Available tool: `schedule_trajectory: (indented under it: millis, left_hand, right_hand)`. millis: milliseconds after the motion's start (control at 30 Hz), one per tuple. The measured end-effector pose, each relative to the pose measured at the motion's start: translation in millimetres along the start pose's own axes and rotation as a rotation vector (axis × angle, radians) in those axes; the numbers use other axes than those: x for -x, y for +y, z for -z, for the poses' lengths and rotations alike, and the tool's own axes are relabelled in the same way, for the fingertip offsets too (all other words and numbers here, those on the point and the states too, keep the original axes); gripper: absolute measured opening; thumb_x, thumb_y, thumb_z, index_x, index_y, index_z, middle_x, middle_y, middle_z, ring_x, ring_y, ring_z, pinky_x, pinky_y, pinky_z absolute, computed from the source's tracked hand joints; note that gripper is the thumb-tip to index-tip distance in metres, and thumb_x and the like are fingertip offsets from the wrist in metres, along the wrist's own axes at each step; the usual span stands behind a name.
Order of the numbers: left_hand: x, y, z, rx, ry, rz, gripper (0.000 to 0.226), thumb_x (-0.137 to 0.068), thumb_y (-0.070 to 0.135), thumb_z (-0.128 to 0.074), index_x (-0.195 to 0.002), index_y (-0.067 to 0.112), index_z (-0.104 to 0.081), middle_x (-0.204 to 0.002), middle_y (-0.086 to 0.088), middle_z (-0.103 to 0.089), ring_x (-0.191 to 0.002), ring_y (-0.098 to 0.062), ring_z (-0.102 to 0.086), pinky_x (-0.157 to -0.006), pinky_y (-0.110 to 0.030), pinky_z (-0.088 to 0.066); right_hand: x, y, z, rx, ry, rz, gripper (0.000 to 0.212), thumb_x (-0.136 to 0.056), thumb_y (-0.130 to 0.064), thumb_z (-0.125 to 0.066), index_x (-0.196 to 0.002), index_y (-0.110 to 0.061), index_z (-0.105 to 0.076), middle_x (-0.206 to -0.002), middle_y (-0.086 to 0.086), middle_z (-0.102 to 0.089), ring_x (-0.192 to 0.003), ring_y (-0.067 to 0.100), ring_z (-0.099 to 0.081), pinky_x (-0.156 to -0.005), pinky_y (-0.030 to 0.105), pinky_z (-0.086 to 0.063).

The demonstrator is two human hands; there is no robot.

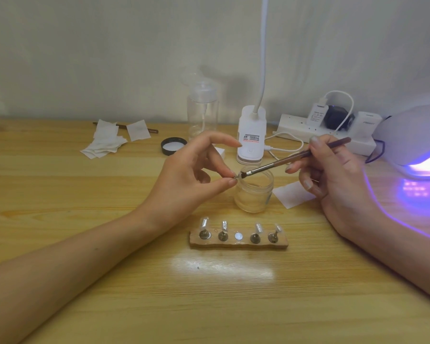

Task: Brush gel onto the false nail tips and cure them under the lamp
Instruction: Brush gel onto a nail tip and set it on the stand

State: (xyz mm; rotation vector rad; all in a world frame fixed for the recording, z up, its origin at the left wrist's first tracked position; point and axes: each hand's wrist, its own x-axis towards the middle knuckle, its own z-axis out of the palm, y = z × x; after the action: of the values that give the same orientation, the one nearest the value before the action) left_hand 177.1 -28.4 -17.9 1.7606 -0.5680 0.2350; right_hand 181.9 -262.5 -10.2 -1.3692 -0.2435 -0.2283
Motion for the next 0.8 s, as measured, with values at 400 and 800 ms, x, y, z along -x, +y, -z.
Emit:
schedule_trajectory:
  millis: [400,800]
  left_hand:
    - [0.2,-1.4,0.3,-0.049,-0.010,-0.060,0.041,-0.083,0.006,-0.076,-0.119,0.022,-0.063,-0.081,0.003,-0.069,-0.090,-0.022,-0.069,-0.061,-0.044,-0.050]
    - [0.5,-1.9,0.3,-0.060,-0.011,-0.085,0.042,-0.085,-0.001,-0.076,-0.119,0.019,-0.063,-0.083,0.001,-0.069,-0.090,-0.020,-0.069,-0.060,-0.045,-0.048]
  right_hand:
    - [-0.3,0.2,-0.3,-0.007,0.012,-0.009,0.023,-0.089,-0.040,-0.059,-0.068,-0.030,-0.058,-0.069,0.007,-0.071,-0.038,0.009,-0.041,-0.040,0.017,-0.024]
    - [-1.4,1.0,1.4,-0.005,0.014,0.005,0.025,-0.091,-0.040,-0.060,-0.068,-0.031,-0.060,-0.070,0.007,-0.072,-0.038,0.009,-0.041,-0.037,0.015,-0.027]
